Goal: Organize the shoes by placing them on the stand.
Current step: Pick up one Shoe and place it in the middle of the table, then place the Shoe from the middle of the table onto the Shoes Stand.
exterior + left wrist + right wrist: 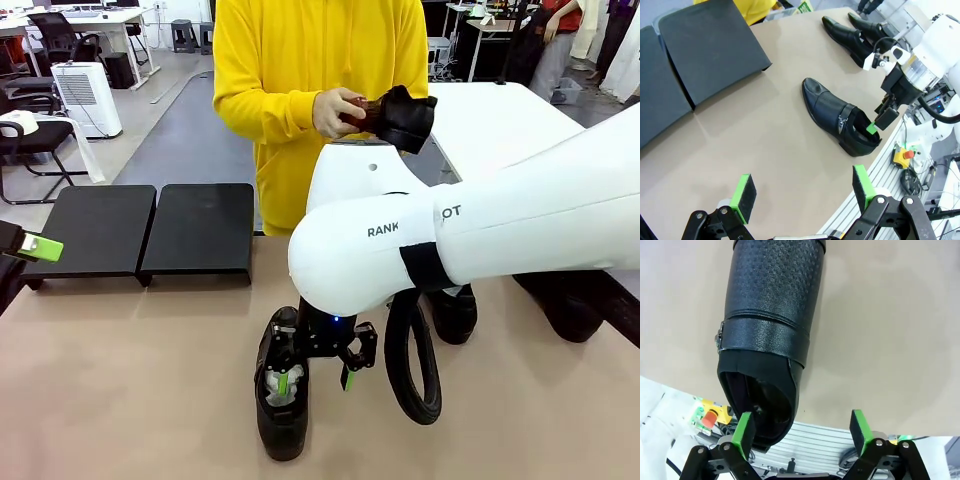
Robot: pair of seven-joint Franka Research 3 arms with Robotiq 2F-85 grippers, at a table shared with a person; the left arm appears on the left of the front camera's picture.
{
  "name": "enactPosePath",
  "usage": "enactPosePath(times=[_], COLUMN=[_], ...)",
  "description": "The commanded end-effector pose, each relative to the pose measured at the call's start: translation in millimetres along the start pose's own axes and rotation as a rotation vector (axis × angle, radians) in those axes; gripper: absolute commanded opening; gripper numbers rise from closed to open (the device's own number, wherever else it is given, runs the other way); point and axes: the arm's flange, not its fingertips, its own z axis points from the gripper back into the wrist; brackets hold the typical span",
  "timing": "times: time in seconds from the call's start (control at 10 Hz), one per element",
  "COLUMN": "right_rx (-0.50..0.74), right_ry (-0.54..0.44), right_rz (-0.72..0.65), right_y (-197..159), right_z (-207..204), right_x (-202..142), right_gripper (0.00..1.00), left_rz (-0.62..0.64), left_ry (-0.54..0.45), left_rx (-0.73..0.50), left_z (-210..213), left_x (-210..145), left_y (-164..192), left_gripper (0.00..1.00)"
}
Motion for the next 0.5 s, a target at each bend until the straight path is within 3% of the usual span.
enactPosePath(times=[0.0,0.4], right_rx=[0.014,0.014], right_ry=[-0.004,-0.004], right_rz=[-0.006,-0.006], right_y=[1.0,1.0], right_z=[-0.3,-0.3], right_x=[0.7,0.7], right_gripper=[1.00,1.00], left_rz=[-0.015,-0.015], left_ry=[-0.010,-0.010], left_rx=[-0.016,-0.016], left_z=[0.1,0.1], left_x=[0.4,0.4], left_y=[0.7,0.7], left_gripper=[1.00,1.00])
